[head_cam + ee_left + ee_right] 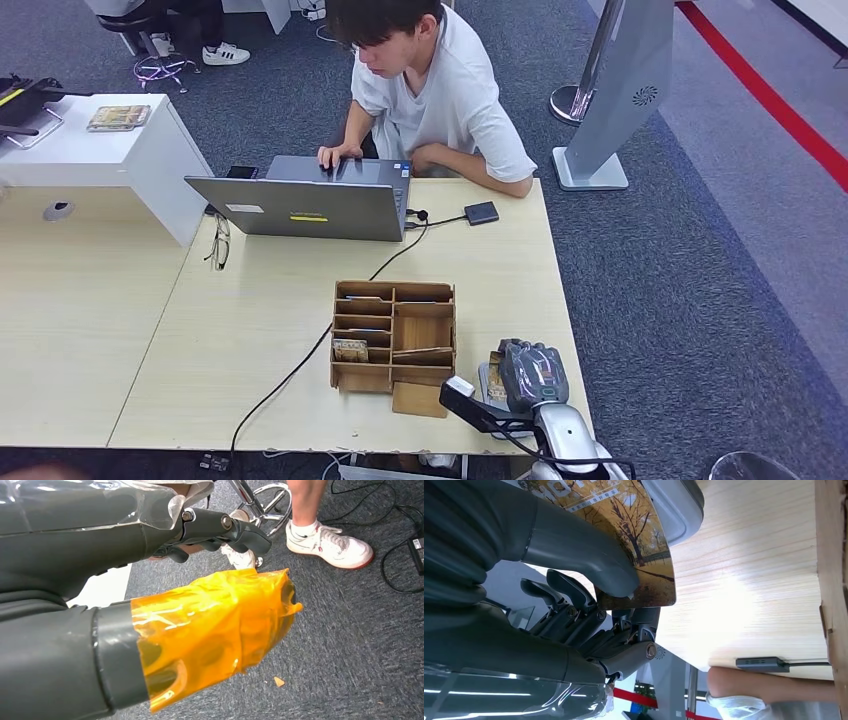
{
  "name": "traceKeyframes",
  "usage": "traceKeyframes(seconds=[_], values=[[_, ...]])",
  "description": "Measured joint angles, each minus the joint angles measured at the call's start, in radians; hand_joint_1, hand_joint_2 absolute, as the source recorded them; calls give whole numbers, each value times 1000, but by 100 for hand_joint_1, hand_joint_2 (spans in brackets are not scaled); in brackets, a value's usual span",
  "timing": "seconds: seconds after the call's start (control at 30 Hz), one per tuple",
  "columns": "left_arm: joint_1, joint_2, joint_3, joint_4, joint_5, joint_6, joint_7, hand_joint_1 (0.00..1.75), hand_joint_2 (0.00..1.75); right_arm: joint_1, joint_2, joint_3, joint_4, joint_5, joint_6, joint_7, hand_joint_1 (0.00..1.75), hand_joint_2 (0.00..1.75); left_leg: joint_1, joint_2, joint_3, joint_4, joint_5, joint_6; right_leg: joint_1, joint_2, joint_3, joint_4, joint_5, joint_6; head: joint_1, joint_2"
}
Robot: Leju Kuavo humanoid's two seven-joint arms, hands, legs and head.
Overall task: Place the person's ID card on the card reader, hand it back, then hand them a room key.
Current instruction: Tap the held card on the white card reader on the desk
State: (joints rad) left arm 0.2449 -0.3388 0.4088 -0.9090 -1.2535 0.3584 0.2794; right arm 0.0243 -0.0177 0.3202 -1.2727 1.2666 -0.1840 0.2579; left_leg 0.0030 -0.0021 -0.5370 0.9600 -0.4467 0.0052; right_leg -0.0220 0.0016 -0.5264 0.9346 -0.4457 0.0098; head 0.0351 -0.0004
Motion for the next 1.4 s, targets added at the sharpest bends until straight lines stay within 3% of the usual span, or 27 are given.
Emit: traceKeyframes(seconds=[0.77, 1.4], values=[[0, 0, -1, -3, 0, 8, 0, 0, 0, -9, 17, -29, 37, 13, -20, -2, 175, 175, 0, 0, 2, 0, 0, 0, 0, 0, 1, -1, 0, 0, 0, 0], [4, 0, -3, -15, 9, 8, 4, 0, 0, 12, 19, -54, -41, 14, -18, -17, 175, 175, 0, 0, -1, 0, 0, 0, 0, 0, -1, 0, 0, 0, 0, 0]])
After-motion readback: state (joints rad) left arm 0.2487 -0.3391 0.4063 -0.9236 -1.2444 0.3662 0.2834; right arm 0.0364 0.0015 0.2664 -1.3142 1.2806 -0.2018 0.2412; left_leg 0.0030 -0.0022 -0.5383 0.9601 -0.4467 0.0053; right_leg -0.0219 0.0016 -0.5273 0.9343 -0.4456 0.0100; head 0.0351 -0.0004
